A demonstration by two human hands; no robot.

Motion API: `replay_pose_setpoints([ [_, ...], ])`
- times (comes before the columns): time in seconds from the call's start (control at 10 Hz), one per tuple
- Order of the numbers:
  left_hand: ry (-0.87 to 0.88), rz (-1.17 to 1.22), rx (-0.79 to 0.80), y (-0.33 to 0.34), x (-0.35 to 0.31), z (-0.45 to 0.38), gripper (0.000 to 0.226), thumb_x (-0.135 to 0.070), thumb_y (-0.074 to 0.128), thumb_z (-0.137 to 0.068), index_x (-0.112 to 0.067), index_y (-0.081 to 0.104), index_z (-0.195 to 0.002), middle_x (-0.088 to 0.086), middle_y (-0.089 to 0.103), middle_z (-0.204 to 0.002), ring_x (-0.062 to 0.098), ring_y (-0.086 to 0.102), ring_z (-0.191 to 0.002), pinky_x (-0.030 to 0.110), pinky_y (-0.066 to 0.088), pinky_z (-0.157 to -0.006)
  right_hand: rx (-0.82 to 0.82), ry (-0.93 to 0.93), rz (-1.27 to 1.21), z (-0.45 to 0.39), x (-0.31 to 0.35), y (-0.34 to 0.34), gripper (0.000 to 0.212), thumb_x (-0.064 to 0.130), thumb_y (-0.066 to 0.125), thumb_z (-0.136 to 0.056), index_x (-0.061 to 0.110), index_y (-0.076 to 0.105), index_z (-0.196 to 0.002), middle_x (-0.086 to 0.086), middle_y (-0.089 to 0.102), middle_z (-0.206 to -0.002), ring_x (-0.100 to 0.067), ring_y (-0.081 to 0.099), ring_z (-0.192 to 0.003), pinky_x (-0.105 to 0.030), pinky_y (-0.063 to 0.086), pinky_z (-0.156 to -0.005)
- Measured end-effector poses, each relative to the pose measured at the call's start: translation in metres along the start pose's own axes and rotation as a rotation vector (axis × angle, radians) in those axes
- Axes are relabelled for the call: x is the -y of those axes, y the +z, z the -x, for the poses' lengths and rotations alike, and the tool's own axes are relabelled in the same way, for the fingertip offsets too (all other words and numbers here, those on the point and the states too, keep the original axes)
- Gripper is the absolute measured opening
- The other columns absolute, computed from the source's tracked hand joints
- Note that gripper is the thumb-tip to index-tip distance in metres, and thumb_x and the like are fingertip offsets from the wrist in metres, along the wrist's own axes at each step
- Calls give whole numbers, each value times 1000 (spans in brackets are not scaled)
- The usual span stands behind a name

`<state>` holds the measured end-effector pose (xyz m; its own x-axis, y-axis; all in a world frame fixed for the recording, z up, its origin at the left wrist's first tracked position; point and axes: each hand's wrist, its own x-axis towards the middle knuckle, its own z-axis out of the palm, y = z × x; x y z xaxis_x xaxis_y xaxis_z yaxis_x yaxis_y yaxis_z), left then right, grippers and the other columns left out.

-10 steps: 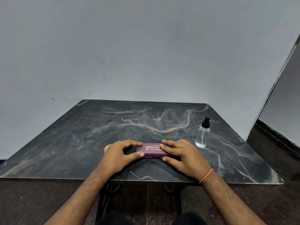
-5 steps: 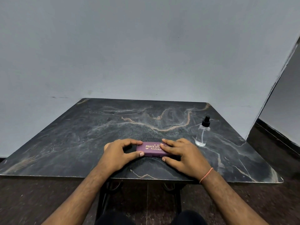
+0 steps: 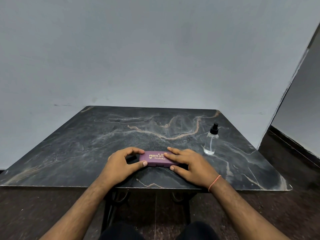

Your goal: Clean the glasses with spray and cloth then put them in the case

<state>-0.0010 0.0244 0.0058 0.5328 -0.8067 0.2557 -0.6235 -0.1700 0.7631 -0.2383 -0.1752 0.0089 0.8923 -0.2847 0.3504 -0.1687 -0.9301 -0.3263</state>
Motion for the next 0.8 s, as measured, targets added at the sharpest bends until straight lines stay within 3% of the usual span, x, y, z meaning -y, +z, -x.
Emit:
replay_pose_setpoints([
  [0.1,7,3,-14,0,0,3,35,-43,96,-79,-46,79,-109,-28,78,-116,-9,69,-116,33,55,-112,38,15,-10,-1,2,-2,57,51,61,-100,50,47,-155,27,42,-164,-6,59,-124,-35,48,-109],
  [0.2,10,7,-22,-1,-3,5,35,-42,96,-79,-44,79,-109,-27,78,-115,-8,70,-115,32,55,-110,33,63,-17,-1,3,-4,70,50,66,-99,49,35,-162,24,48,-162,-5,57,-136,-32,46,-114],
  [0.3,-4,-7,-18,-2,-3,4,35,-44,96,-79,-46,78,-109,-28,77,-117,-6,69,-117,38,55,-113,52,171,-8,1,6,-6,87,58,66,-97,50,14,-167,17,52,-160,-11,55,-142,-32,47,-115],
  [0.4,-19,-69,-14,-3,-7,7,49,-61,91,-76,-50,72,-120,-30,73,-125,-3,66,-122,47,50,-119,89,275,27,3,16,-8,96,64,60,-98,38,1,-170,9,45,-167,-18,49,-148,-36,43,-118],
  [0.5,-14,-299,-4,0,-15,12,99,-93,66,-70,-38,55,-152,-20,62,-152,4,57,-140,53,39,-126,110,352,122,6,22,-7,106,74,50,-97,20,-2,-171,-4,34,-173,-23,35,-157,-42,27,-130],
  [0.6,-58,-569,135,4,-22,16,128,-108,30,-70,-30,26,-172,-12,25,-180,16,16,-168,60,13,-135,159,408,204,8,24,-5,112,86,36,-92,16,-3,-171,-2,12,-180,-17,13,-165,-47,9,-135],
  [0.7,-102,-695,270,4,-22,15,143,-111,1,-59,-28,6,-175,-11,-1,-184,20,-6,-170,64,3,-135,195,438,235,8,25,-1,111,91,26,-90,20,1,-171,3,1,-180,-15,3,-166,-49,3,-135],
  [0.8,-107,-703,269,5,-21,9,144,-109,-2,-56,-29,3,-175,-11,-3,-183,20,-4,-171,65,4,-135,222,457,270,5,21,0,111,94,20,-88,23,4,-172,6,-4,-180,-14,-1,-166,-51,2,-135],
])
